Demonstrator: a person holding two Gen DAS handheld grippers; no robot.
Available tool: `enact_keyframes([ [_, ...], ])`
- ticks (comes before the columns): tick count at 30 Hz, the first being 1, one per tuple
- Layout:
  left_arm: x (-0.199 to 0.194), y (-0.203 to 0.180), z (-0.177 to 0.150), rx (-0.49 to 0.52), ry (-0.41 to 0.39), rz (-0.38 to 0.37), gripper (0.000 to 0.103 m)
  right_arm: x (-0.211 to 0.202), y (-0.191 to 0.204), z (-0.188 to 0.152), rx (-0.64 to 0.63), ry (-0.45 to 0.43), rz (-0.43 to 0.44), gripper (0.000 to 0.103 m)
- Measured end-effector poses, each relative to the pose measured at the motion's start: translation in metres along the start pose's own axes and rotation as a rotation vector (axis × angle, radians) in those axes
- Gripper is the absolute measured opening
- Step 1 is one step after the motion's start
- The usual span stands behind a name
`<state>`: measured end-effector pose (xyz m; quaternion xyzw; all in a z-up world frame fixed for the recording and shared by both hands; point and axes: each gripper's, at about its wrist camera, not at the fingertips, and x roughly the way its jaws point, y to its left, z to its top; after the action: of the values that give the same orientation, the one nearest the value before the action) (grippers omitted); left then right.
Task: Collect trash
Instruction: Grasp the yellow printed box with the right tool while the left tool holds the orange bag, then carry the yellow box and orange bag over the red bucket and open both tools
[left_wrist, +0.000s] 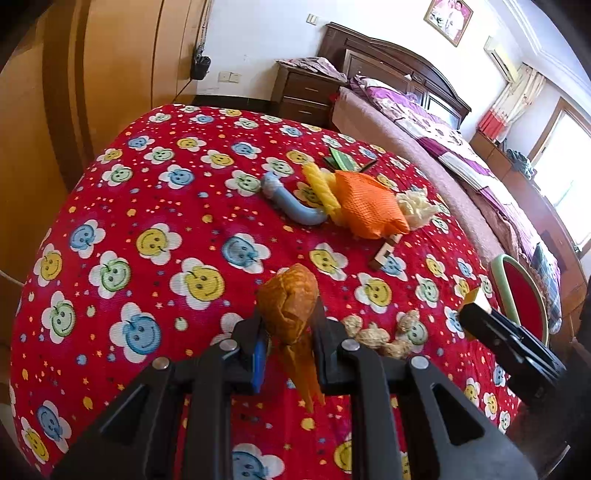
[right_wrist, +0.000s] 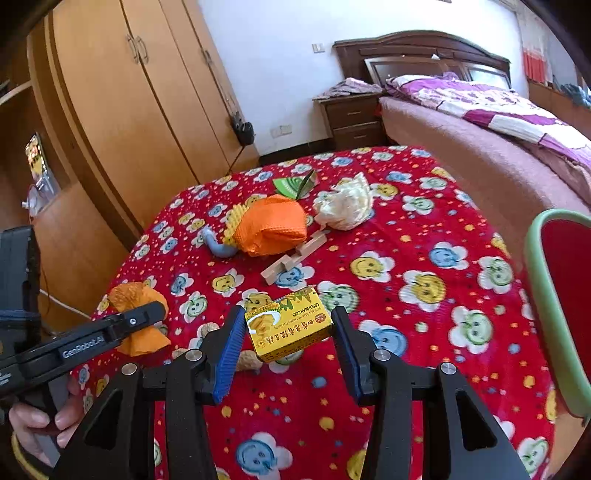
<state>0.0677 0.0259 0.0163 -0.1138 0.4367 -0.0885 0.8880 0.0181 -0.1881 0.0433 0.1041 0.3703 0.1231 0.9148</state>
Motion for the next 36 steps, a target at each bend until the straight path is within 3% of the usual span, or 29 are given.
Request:
enact_keyframes([
  [36,-0.010,-0.103,-0.020,0.170,0.079,-0.176,0.020,-0.095,-0.081,-0.030,0.158,-0.146,-0.150,0.049],
])
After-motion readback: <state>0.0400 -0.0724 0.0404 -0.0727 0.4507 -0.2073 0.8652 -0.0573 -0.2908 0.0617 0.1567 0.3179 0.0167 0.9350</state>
